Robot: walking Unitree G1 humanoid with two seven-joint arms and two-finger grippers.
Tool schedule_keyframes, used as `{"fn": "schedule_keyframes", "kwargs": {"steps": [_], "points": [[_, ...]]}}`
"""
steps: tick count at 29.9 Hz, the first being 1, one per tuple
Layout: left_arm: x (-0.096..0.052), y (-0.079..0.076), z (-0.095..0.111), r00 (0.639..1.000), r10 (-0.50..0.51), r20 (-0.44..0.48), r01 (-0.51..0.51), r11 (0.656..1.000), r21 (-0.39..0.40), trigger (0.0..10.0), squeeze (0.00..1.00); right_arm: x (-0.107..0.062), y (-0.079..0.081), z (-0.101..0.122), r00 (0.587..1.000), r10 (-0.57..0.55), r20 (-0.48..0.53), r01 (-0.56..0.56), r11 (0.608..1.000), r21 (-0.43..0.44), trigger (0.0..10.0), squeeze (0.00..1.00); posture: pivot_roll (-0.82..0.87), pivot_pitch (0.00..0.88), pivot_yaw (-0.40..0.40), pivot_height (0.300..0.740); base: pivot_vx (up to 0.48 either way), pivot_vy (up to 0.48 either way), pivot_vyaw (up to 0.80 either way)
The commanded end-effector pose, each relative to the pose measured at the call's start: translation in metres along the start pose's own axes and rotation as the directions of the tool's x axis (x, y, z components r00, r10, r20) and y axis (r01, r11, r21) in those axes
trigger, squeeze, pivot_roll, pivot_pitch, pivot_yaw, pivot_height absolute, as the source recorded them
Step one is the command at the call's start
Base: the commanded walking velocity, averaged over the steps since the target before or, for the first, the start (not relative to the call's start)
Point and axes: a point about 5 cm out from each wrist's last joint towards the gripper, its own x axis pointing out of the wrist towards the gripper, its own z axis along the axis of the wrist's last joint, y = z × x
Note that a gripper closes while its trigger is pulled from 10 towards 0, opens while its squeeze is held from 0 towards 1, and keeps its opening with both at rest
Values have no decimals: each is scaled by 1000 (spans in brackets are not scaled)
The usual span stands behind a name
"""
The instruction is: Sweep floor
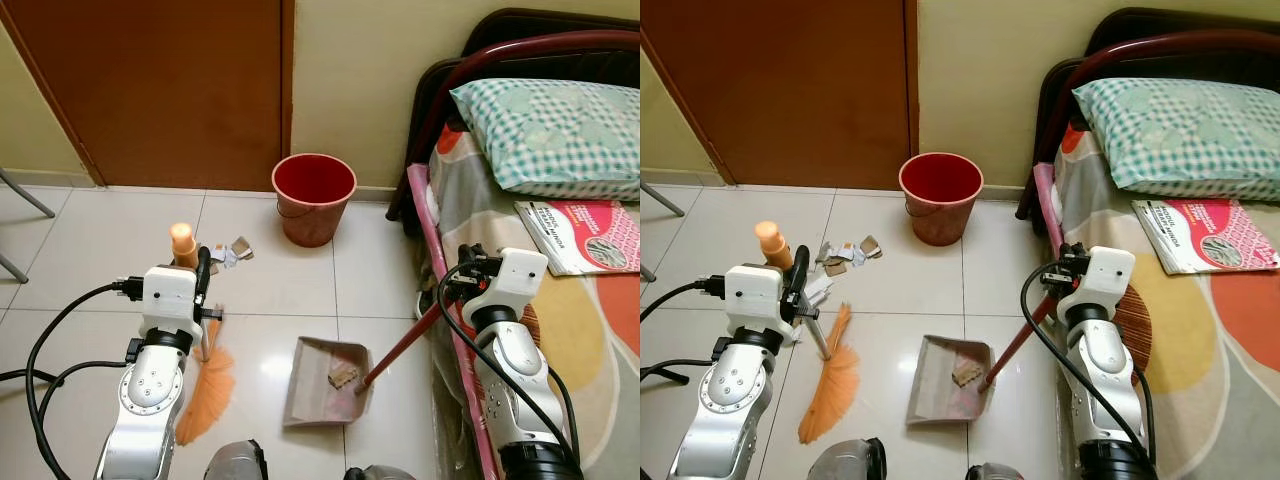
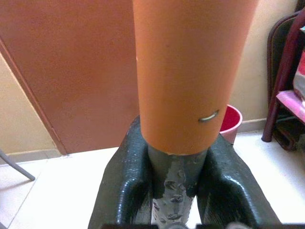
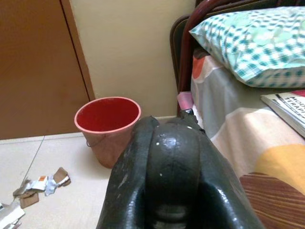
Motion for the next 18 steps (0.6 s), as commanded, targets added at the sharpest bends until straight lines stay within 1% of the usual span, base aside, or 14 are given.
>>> {"fn": "schedule_keyframes", "kwargs": {"steps": [1,10,18], "points": [[3,1,6,999,11,34,-11,1000,4,10000,0,3,-3,5,1000,-11,23,11,1000,-3,10000,0,41,64,-51,740,375,266,0],[4,-3,6,999,0,35,0,1000,-6,10000,0,1,-6,3,1000,-24,14,24,1000,-15,10000,0,35,65,-49,740,371,294,0],[6,-2,7,999,-3,41,3,1000,-5,10000,0,2,-7,3,999,-31,18,32,999,-20,10000,0,33,63,-45,740,352,326,0]]}}
